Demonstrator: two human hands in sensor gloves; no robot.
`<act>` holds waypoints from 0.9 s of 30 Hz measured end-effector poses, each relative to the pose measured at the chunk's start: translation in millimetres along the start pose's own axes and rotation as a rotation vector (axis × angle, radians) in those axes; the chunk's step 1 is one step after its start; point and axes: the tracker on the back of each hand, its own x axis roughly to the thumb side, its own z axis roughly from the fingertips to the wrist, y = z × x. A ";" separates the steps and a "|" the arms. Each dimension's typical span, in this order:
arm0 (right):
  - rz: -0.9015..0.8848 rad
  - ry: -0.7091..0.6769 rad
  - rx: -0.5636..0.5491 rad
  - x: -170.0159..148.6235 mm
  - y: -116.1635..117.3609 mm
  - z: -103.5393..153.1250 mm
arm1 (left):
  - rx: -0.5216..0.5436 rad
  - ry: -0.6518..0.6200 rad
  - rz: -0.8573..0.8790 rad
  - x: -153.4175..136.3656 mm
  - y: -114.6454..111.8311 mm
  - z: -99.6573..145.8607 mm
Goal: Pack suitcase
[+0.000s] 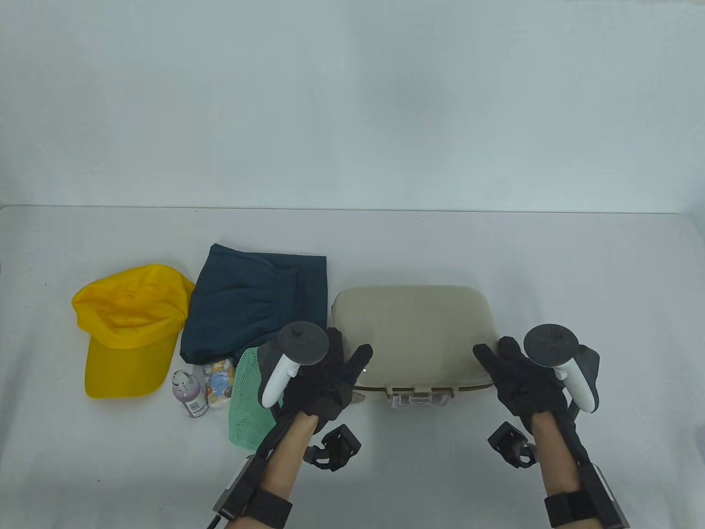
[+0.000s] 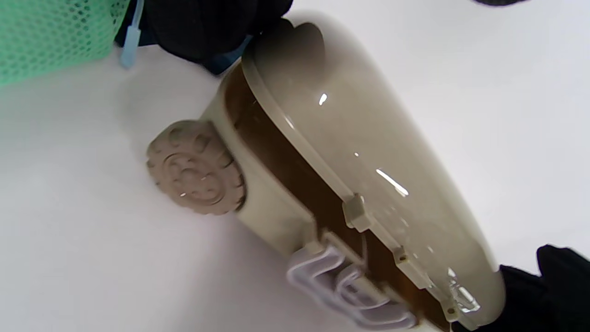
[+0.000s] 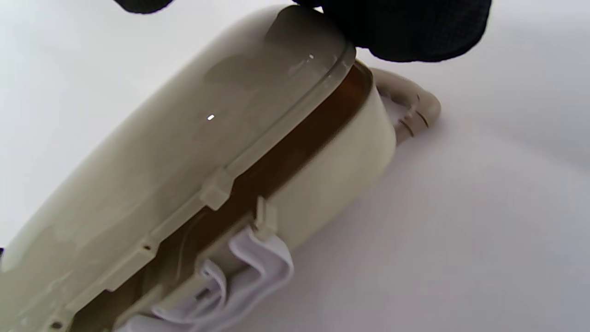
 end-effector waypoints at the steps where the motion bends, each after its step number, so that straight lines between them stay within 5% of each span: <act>1: -0.001 -0.008 -0.009 3.5 -5.5 1.4 | 0.001 -0.013 0.030 2.2 4.5 1.5; 9: -0.003 -0.038 -0.138 37.9 -49.6 -2.3 | 0.050 -0.090 0.154 30.1 39.2 -0.1; 16: -0.134 -0.070 -0.181 60.8 -84.4 -25.2 | 0.071 -0.185 0.287 48.0 68.0 -24.7; 27: -0.341 -0.142 -0.050 61.6 -77.0 -78.5 | 0.112 -0.298 0.414 51.8 80.6 -75.1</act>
